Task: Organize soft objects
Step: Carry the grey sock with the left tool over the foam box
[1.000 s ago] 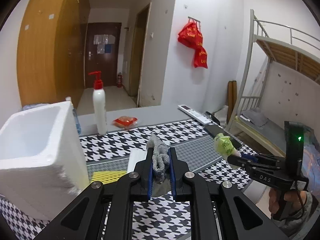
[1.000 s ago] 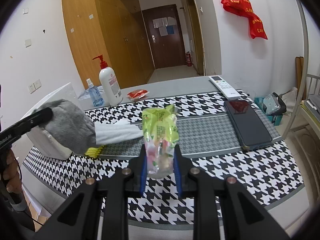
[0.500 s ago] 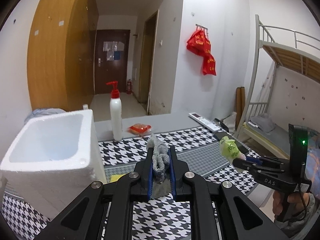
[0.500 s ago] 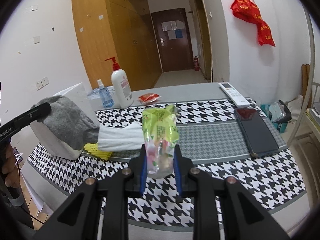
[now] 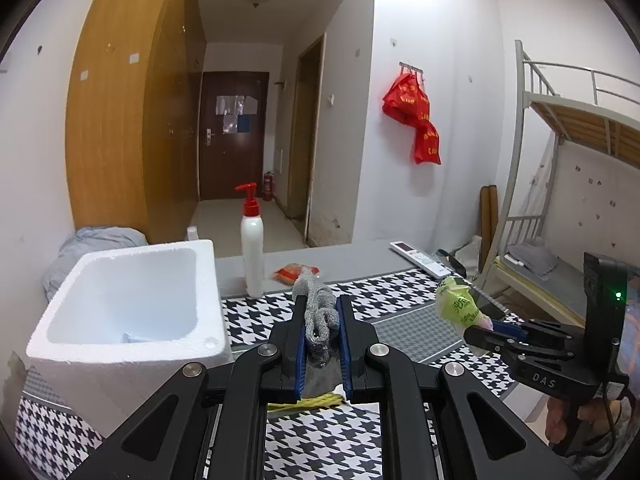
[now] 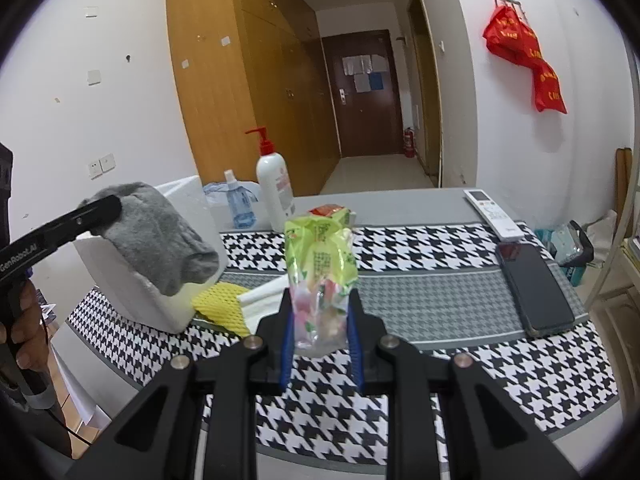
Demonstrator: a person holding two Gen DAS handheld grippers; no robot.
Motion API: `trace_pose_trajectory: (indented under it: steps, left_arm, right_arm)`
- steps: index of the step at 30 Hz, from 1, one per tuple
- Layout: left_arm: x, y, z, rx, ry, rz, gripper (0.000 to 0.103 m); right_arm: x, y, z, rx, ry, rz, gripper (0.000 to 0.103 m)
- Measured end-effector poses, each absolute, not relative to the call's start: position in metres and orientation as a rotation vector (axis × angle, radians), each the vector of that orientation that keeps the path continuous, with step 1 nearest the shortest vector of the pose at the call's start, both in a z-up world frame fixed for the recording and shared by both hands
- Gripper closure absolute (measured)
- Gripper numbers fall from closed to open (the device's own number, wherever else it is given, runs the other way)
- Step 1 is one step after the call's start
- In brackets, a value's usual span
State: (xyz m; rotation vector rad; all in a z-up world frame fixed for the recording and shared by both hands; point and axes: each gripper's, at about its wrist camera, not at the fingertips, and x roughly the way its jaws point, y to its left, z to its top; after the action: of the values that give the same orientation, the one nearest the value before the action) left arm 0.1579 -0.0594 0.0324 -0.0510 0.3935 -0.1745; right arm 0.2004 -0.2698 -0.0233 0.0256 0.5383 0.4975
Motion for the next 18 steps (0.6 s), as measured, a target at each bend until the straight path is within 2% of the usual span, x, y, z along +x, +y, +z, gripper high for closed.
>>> trace_pose_trajectory:
  steps: [18]
  left_arm:
    - [0.15,-0.035,0.056,-0.043,0.313,-0.168,0.089]
  right_arm:
    - [0.183,-0.231,0.005,0.018,0.442,0.531,0.076]
